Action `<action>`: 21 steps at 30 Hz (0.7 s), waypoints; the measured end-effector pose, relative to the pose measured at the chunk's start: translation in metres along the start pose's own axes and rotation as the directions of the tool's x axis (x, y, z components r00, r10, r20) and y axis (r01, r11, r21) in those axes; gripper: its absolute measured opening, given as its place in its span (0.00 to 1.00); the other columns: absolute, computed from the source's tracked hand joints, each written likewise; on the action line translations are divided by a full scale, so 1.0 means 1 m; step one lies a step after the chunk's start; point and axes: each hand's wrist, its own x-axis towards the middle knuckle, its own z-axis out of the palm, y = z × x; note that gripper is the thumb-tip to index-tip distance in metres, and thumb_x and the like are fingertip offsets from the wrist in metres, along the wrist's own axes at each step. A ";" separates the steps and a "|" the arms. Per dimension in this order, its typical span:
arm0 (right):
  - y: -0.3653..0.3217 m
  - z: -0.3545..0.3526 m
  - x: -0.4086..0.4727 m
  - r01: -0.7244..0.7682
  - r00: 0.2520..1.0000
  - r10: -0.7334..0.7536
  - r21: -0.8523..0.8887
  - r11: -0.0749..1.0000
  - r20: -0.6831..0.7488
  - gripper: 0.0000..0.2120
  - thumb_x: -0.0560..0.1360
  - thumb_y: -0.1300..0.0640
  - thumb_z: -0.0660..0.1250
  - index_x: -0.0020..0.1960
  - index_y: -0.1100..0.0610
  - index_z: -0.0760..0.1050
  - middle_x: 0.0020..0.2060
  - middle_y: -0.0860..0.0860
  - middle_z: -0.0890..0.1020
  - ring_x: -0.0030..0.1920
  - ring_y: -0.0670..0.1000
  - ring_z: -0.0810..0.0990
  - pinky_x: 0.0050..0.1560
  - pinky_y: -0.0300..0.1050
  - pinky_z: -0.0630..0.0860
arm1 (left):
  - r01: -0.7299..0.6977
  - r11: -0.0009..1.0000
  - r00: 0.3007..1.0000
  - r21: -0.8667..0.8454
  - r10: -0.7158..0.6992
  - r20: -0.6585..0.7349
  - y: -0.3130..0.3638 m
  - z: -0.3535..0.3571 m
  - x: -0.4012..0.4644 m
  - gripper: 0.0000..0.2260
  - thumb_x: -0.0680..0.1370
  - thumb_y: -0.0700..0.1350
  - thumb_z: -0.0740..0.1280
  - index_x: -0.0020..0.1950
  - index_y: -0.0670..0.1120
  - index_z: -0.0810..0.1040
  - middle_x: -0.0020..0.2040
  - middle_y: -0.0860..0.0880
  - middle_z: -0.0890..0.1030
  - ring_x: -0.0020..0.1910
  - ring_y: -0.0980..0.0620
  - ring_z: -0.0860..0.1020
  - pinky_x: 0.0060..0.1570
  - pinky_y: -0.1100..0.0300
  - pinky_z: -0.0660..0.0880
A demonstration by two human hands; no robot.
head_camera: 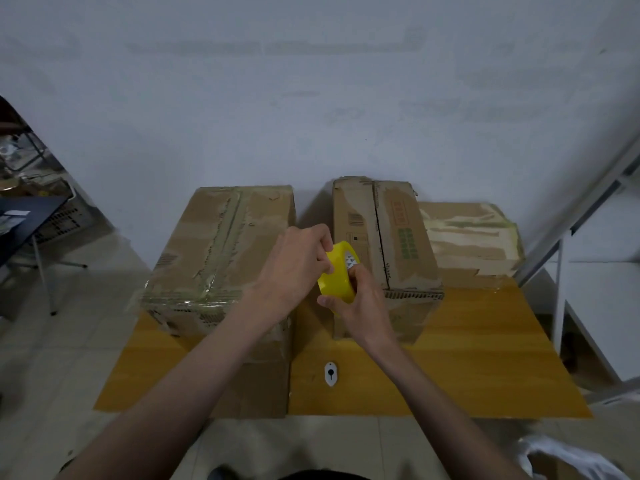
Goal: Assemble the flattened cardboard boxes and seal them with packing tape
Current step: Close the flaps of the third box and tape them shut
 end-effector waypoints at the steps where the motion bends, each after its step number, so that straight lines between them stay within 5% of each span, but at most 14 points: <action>1: 0.000 0.000 -0.001 -0.002 1.000 0.002 -0.013 1.000 0.000 0.22 0.68 0.48 0.78 0.51 0.55 0.69 0.44 0.50 0.75 0.43 0.51 0.74 0.38 0.46 0.73 | 0.009 1.000 1.000 0.012 -0.009 0.006 0.000 -0.002 0.000 0.11 0.70 0.38 0.76 0.47 0.49 0.79 0.35 0.56 0.84 0.39 0.61 0.79 0.43 0.54 0.80; 6: -0.001 -0.001 -0.006 0.008 1.000 -0.008 -0.017 1.000 -0.003 0.21 0.68 0.49 0.79 0.49 0.55 0.69 0.42 0.50 0.74 0.40 0.48 0.72 0.35 0.41 0.69 | -0.005 1.000 0.993 -0.001 0.005 0.116 -0.006 -0.007 -0.001 0.25 0.70 0.46 0.79 0.66 0.48 0.79 0.59 0.51 0.78 0.49 0.53 0.78 0.52 0.54 0.78; 11: -0.010 0.000 -0.006 0.024 0.999 -0.024 0.019 1.000 -0.024 0.21 0.69 0.49 0.79 0.47 0.58 0.69 0.40 0.54 0.74 0.38 0.53 0.72 0.35 0.47 0.69 | -0.094 0.995 0.995 0.020 0.093 0.043 -0.010 -0.001 -0.016 0.19 0.75 0.48 0.73 0.65 0.48 0.80 0.58 0.53 0.78 0.54 0.54 0.77 0.55 0.57 0.76; 16: -0.015 0.001 -0.007 0.030 0.999 -0.030 -0.005 1.000 -0.013 0.21 0.69 0.49 0.78 0.45 0.58 0.68 0.37 0.51 0.70 0.35 0.47 0.65 0.32 0.39 0.63 | -0.104 0.994 0.991 -0.031 0.101 -0.090 -0.004 0.000 -0.026 0.13 0.75 0.51 0.74 0.57 0.48 0.85 0.51 0.53 0.80 0.47 0.55 0.78 0.48 0.53 0.78; 21: -0.022 0.006 -0.012 0.049 0.999 -0.050 -0.010 0.999 -0.011 0.22 0.68 0.51 0.79 0.43 0.56 0.66 0.35 0.47 0.68 0.33 0.44 0.64 0.32 0.37 0.64 | 0.007 0.992 0.985 -0.125 -0.029 -0.171 -0.001 -0.002 -0.027 0.05 0.76 0.46 0.74 0.50 0.49 0.85 0.48 0.53 0.82 0.43 0.57 0.79 0.46 0.57 0.79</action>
